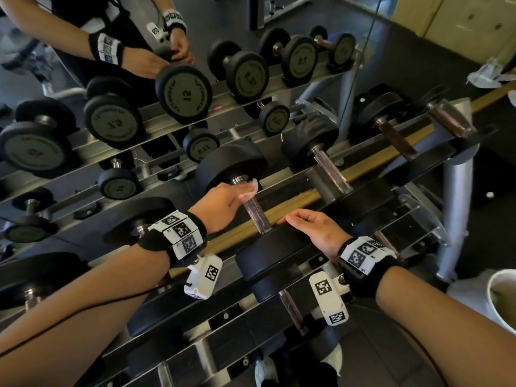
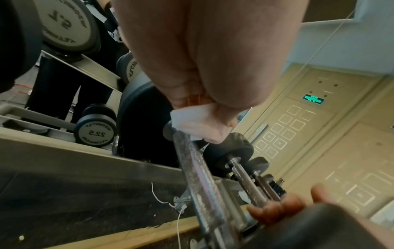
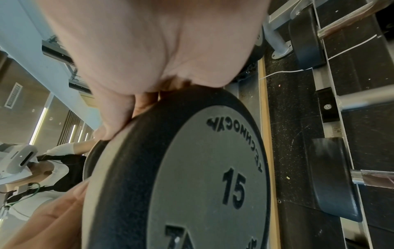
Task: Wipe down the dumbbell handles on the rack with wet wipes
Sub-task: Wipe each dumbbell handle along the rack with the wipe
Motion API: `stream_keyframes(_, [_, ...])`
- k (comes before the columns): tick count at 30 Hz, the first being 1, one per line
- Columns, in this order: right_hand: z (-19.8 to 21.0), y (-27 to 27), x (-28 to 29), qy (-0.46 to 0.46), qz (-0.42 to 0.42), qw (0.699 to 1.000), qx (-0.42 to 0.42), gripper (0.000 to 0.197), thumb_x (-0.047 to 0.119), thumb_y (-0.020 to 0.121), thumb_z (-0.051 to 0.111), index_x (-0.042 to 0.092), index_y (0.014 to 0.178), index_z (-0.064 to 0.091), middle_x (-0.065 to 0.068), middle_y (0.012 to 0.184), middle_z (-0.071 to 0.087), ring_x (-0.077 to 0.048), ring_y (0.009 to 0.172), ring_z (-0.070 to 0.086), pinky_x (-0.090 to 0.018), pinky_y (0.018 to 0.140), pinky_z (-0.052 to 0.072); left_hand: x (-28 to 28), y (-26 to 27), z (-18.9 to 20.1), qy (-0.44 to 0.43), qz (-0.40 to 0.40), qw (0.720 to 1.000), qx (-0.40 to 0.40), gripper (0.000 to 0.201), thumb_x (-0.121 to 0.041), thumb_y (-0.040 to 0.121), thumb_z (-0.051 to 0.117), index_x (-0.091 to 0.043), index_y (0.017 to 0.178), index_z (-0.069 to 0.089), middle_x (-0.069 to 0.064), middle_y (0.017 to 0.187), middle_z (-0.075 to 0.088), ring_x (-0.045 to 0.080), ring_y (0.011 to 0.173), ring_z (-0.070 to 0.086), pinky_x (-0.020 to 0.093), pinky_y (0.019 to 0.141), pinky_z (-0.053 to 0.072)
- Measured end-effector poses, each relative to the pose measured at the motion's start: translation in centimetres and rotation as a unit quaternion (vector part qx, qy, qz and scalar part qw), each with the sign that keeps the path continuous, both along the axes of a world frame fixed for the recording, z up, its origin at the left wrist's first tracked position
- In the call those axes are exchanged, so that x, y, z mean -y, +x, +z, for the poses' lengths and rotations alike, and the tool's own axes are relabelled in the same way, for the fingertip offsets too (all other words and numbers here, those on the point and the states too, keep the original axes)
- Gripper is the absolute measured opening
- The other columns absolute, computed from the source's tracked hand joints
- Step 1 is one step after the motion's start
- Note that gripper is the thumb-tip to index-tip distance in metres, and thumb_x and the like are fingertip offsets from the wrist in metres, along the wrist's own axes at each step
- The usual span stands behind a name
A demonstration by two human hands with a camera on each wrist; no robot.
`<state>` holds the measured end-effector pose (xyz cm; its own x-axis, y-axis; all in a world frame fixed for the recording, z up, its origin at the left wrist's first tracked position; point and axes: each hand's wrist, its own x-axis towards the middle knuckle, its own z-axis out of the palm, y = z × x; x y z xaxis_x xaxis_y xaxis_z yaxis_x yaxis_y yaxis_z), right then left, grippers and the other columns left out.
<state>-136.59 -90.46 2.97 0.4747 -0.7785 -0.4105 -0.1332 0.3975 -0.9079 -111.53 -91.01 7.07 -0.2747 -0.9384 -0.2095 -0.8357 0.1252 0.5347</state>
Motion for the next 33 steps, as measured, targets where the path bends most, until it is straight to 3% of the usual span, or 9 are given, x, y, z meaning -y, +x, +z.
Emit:
stream_keyframes(4, [-0.2, -0.1, 0.0, 0.004, -0.002, 1.0, 0.001, 0.025, 0.047, 0.085, 0.062, 0.027, 0.095, 0.075, 0.0, 0.094, 0.076, -0.015, 0.088, 0.073, -0.025, 0.071, 0.057, -2.1, -0.9, -1.6, 0.021, -0.032, 0.997, 0.062, 0.045, -0.023, 0.107, 0.037, -0.04, 0.148, 0.039, -0.005, 0.131, 0.05, 0.017, 0.115, 0.047, 0.019, 0.099, 0.028])
stream_keyframes(11, [-0.4, 0.0, -0.4, -0.024, -0.03, 0.999, -0.032, 0.023, 0.036, 0.095, 0.059, 0.018, 0.103, 0.072, -0.004, 0.099, 0.074, -0.022, 0.098, 0.069, -0.035, 0.085, 0.057, -3.1, -1.6, -2.0, 0.121, -0.03, 0.992, 0.005, 0.037, -0.032, 0.106, 0.041, -0.034, 0.139, 0.056, 0.001, 0.136, 0.056, 0.017, 0.127, 0.049, 0.034, 0.113, 0.034])
stream_keyframes(14, [-0.3, 0.2, -0.4, -0.024, -0.03, 0.999, -0.039, 0.023, 0.035, 0.096, 0.059, 0.017, 0.102, 0.071, -0.002, 0.096, 0.074, -0.02, 0.094, 0.069, -0.03, 0.077, 0.057, -2.6, -1.3, -0.7, 0.102, 0.025, 0.992, -0.071, 0.033, -0.035, 0.106, 0.039, -0.037, 0.132, 0.059, -0.022, 0.133, 0.055, 0.003, 0.123, 0.051, 0.018, 0.103, 0.037])
stream_keyframes(16, [-0.2, 0.2, -0.4, -0.027, -0.027, 0.998, -0.041, 0.023, 0.035, 0.096, 0.058, 0.017, 0.101, 0.071, -0.002, 0.094, 0.074, -0.018, 0.092, 0.069, -0.028, 0.076, 0.057, -2.1, -1.1, -0.1, 0.027, 0.076, 0.994, -0.08, 0.035, -0.031, 0.107, 0.037, -0.034, 0.137, 0.055, -0.017, 0.127, 0.06, 0.007, 0.122, 0.054, 0.018, 0.097, 0.039])
stream_keyframes(19, [-0.2, 0.2, -0.5, -0.056, -0.019, 0.996, -0.064, 0.024, 0.036, 0.097, 0.055, 0.017, 0.099, 0.07, 0.002, 0.091, 0.072, -0.014, 0.09, 0.068, -0.025, 0.076, 0.055, -2.1, -1.8, 0.0, 0.001, 0.016, 1.0, -0.015, 0.043, -0.018, 0.107, 0.034, -0.023, 0.15, 0.043, -0.001, 0.152, 0.046, 0.017, 0.14, 0.042, 0.027, 0.116, 0.027])
stream_keyframes(22, [0.0, 0.3, -0.8, -0.082, -0.005, 0.992, -0.096, 0.027, 0.039, 0.1, 0.05, 0.018, 0.1, 0.066, 0.002, 0.094, 0.068, -0.013, 0.091, 0.064, -0.024, 0.077, 0.053, -3.1, -2.9, -1.0, 0.011, -0.054, 0.995, 0.08, 0.048, -0.009, 0.105, 0.036, -0.02, 0.151, 0.038, -0.005, 0.158, 0.035, 0.018, 0.13, 0.043, 0.015, 0.104, 0.016])
stream_keyframes(25, [0.1, 0.5, -1.0, -0.1, 0.01, 0.981, -0.165, 0.025, 0.047, 0.1, 0.044, 0.027, 0.104, 0.057, 0.001, 0.108, 0.056, -0.014, 0.099, 0.056, -0.025, 0.079, 0.043, -4.2, -3.2, -1.3, 0.05, -0.026, 0.998, 0.014, 0.045, -0.013, 0.107, 0.035, -0.029, 0.148, 0.043, -0.016, 0.139, 0.042, 0.004, 0.113, 0.035, -0.002, 0.09, 0.009])
stream_keyframes(29, [0.7, 1.1, -1.1, -0.063, -0.011, 0.977, -0.205, 0.038, 0.049, 0.1, 0.043, 0.021, 0.126, 0.046, -0.002, 0.124, 0.043, -0.016, 0.108, 0.046, -0.025, 0.086, 0.035, -5.0, -3.0, -1.3, 0.145, 0.057, 0.983, -0.101, 0.038, -0.023, 0.107, 0.04, -0.027, 0.142, 0.054, -0.004, 0.144, 0.052, 0.014, 0.13, 0.046, 0.025, 0.115, 0.027])
stream_keyframes(33, [1.1, 1.5, -1.0, -0.054, -0.017, 0.975, -0.217, 0.038, 0.046, 0.101, 0.043, 0.018, 0.127, 0.045, -0.004, 0.121, 0.048, -0.016, 0.105, 0.047, -0.026, 0.09, 0.035, -4.8, -2.1, -1.0, 0.173, 0.181, 0.922, -0.296, 0.027, -0.018, 0.104, 0.048, -0.007, 0.112, 0.071, 0.013, 0.125, 0.068, 0.025, 0.116, 0.063, 0.031, 0.104, 0.045])
